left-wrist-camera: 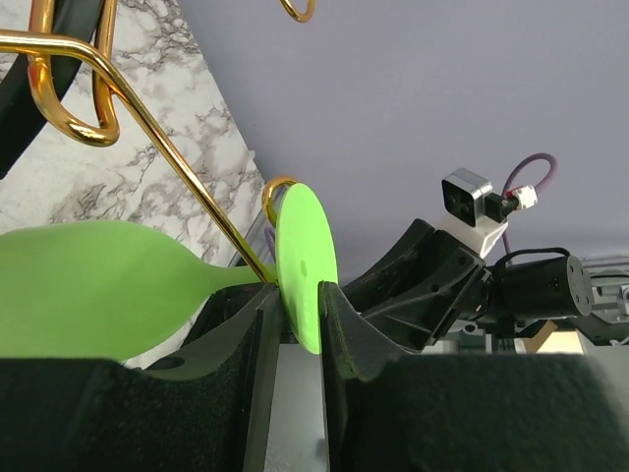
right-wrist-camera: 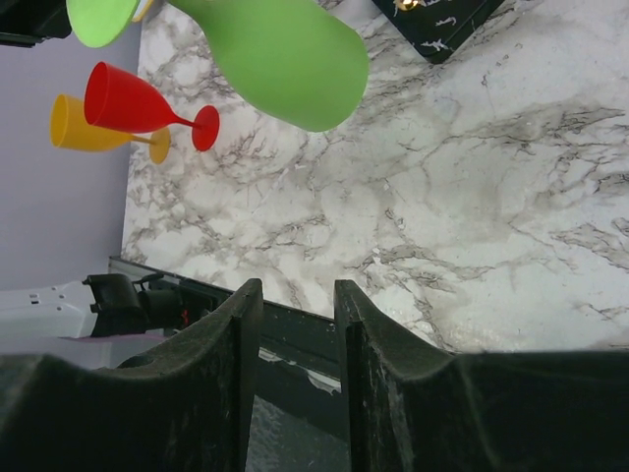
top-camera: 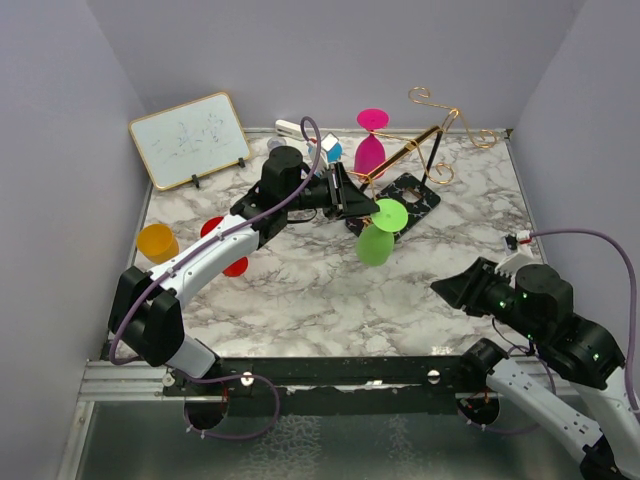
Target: Take the wine glass off the wine glass rack
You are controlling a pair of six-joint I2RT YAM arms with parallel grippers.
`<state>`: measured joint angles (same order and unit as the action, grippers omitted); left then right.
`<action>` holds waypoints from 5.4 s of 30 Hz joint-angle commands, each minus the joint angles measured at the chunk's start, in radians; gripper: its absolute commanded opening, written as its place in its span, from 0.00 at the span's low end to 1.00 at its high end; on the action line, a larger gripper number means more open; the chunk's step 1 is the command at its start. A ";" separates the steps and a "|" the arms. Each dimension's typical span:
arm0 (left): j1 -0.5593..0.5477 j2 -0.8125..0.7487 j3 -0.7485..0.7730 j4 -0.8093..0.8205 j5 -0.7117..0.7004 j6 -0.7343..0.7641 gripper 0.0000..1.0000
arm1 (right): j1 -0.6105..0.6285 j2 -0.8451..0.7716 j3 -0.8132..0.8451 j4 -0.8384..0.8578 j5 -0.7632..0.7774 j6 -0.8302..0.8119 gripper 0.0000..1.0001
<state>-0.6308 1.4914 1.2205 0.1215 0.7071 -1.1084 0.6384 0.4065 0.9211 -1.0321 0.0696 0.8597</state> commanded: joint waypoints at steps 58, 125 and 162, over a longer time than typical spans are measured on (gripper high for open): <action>0.033 -0.135 -0.046 -0.012 -0.139 -0.097 0.00 | 0.000 -0.097 -0.033 0.022 0.034 0.045 0.34; 0.019 -0.991 -0.118 -0.132 -0.264 -0.028 0.00 | 0.000 0.639 0.248 1.413 -1.153 -0.204 0.55; 0.019 -1.073 -0.107 -0.149 -0.291 -0.045 0.00 | 0.001 0.830 0.246 1.663 -1.187 -0.024 0.53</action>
<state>-0.6090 0.4393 1.0756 -0.0380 0.4366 -1.1599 0.6395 1.2324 1.1637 0.6193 -1.1057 0.8436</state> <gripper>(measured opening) 0.019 0.534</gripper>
